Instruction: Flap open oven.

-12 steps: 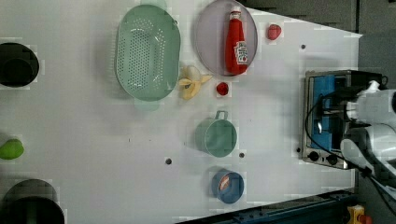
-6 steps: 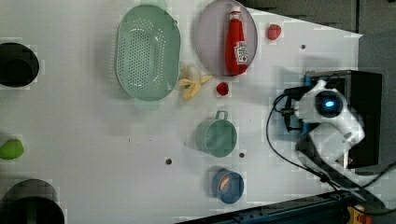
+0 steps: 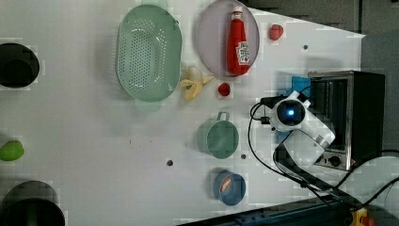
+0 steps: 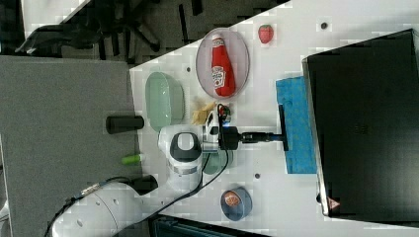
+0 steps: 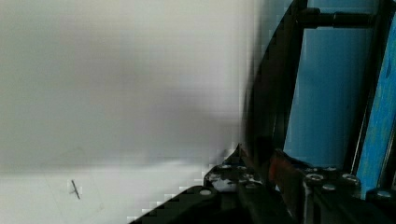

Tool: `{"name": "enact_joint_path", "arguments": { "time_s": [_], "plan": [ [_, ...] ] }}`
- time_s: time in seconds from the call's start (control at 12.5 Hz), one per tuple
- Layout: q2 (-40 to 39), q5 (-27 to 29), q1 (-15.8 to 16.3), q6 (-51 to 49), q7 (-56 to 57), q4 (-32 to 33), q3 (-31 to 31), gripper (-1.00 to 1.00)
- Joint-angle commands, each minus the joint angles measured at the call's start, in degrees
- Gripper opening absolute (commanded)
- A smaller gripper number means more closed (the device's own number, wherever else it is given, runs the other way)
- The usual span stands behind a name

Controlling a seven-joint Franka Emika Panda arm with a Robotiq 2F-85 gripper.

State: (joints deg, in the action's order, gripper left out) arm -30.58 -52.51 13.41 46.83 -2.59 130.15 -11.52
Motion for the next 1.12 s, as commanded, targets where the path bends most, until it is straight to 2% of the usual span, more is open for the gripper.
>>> {"name": "enact_joint_path", "arguments": {
  "time_s": [0.08, 0.24, 0.4, 0.72, 1.12],
  "plan": [
    [0.79, -0.08, -0.49, 0.76, -5.23, -1.25, -1.05, -0.65],
    [2.38, 0.88, -0.44, 2.40, -5.36, -1.98, -0.96, -0.65],
    [6.68, 5.55, -0.53, 2.95, -5.36, -2.23, -0.96, -0.65],
    [18.72, 26.99, -0.82, 0.65, -5.07, -2.27, -1.10, -0.65],
    [32.20, 43.02, -0.83, -12.48, -5.04, -4.25, -1.37, -0.65]
  ]
}}
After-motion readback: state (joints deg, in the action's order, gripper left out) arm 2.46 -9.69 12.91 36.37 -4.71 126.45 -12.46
